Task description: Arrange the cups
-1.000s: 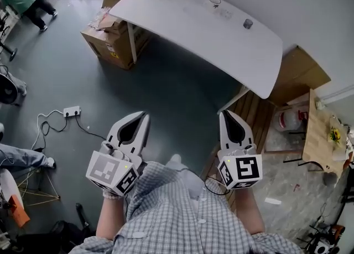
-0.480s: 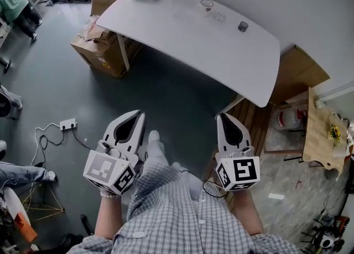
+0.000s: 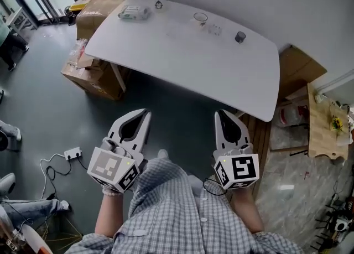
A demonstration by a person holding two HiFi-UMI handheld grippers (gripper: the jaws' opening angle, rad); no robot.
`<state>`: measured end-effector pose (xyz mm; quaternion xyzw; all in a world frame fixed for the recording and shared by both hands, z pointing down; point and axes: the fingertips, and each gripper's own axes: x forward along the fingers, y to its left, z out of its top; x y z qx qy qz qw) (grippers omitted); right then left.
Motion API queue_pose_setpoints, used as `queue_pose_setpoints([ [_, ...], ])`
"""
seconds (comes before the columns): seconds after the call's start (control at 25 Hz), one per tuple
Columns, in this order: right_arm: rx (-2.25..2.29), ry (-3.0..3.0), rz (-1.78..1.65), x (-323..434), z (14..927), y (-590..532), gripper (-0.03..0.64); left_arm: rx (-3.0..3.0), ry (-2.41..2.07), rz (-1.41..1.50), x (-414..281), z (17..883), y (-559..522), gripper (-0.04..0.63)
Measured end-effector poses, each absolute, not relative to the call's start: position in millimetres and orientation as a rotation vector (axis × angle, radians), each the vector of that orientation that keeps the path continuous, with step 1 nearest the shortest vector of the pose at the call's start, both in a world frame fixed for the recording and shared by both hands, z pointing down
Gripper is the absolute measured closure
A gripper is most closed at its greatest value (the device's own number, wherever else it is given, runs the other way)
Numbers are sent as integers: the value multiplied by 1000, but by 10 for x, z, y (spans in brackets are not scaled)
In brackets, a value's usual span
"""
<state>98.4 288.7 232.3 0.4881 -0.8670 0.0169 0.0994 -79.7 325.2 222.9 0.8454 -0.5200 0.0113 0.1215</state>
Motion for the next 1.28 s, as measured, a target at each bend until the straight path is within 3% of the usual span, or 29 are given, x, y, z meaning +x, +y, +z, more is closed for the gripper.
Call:
queue_pose_setpoints([
  [0.44, 1544, -2471, 69, 671, 2395, 2278, 586, 2541, -1377, 50, -1131, 2348, 2452, 584],
  [1.28, 1466, -2511, 116, 795, 2561, 657, 586, 2483, -1402, 126, -868, 2539, 968, 584],
])
